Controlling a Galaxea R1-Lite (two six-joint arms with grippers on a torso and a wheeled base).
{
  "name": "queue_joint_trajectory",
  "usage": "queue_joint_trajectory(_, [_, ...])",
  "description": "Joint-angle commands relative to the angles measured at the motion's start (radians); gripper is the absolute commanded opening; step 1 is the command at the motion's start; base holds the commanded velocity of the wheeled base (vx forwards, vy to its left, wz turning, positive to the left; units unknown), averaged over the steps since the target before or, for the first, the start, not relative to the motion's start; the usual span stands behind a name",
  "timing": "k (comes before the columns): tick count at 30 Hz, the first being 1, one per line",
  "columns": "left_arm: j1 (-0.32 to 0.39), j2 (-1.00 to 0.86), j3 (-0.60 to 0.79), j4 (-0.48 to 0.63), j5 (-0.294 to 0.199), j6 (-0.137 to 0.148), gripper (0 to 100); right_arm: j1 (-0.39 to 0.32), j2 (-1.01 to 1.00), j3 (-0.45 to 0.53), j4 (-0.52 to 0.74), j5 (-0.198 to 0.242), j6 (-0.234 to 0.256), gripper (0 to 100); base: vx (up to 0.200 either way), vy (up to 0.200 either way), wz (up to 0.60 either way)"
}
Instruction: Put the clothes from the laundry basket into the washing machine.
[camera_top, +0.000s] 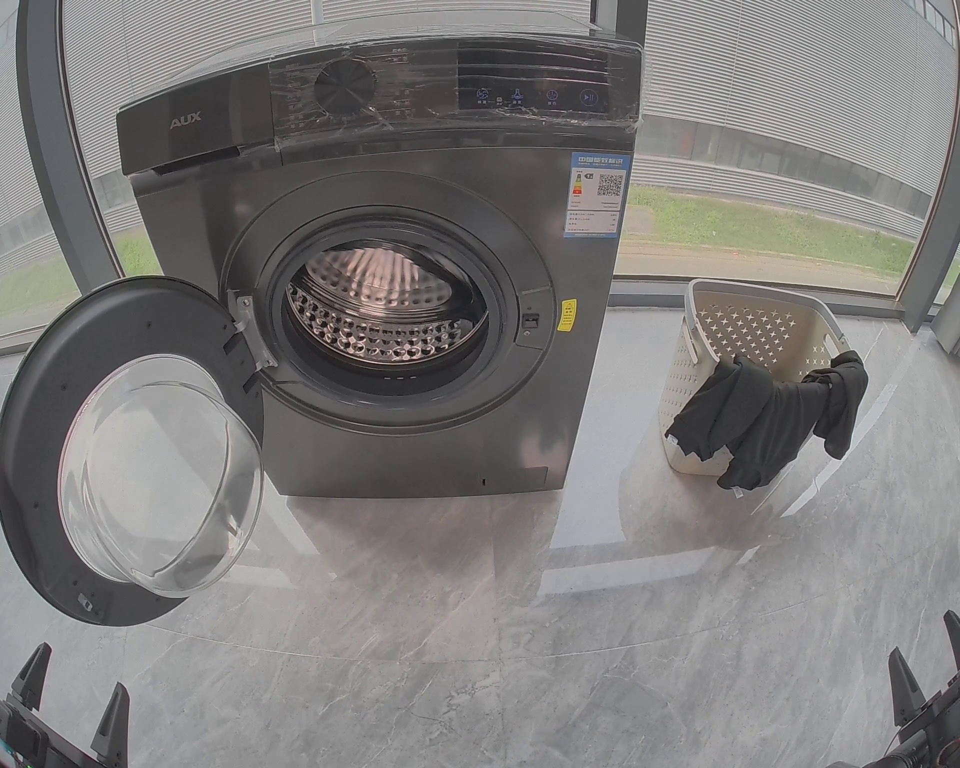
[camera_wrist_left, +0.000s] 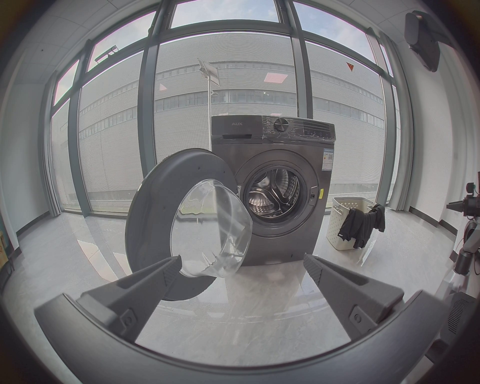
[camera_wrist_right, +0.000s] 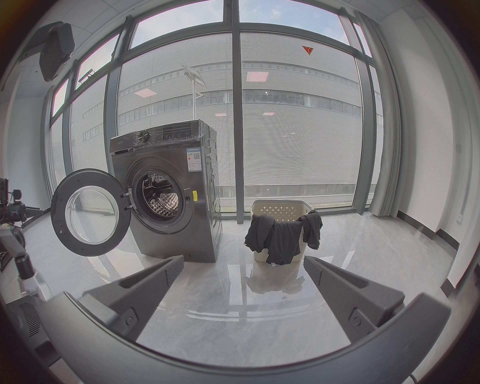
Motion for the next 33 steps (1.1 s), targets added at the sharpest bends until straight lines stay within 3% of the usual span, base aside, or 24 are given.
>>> queue_joint_trajectory(1, [0.001, -0.018, 0.018, -0.001, 0.001, -0.004, 100, 0.0, -0.011, 0.018, -0.001, 0.0, 0.0, 100, 0.0, -0.2, 0.0])
queue_joint_trajectory(13, [0.001, -0.018, 0.018, -0.001, 0.002, -0.001, 100, 0.0, -0.011, 0.018, -0.001, 0.0, 0.0, 100, 0.0, -0.2, 0.0])
queue_joint_trajectory(22, [-0.001, -0.018, 0.018, -0.001, 0.005, -0.013, 100, 0.0, -0.011, 0.018, -0.001, 0.0, 0.0, 100, 0.0, 0.0, 0.0])
queue_joint_trajectory(28, [-0.001, -0.018, 0.018, -0.001, 0.005, -0.006, 100, 0.0, -0.011, 0.018, -0.001, 0.0, 0.0, 100, 0.2, 0.0, 0.0])
queue_joint_trajectory(33, [-0.001, -0.018, 0.018, -0.001, 0.005, -0.013, 100, 0.0, -0.011, 0.018, -0.001, 0.0, 0.0, 100, 0.0, 0.0, 0.0])
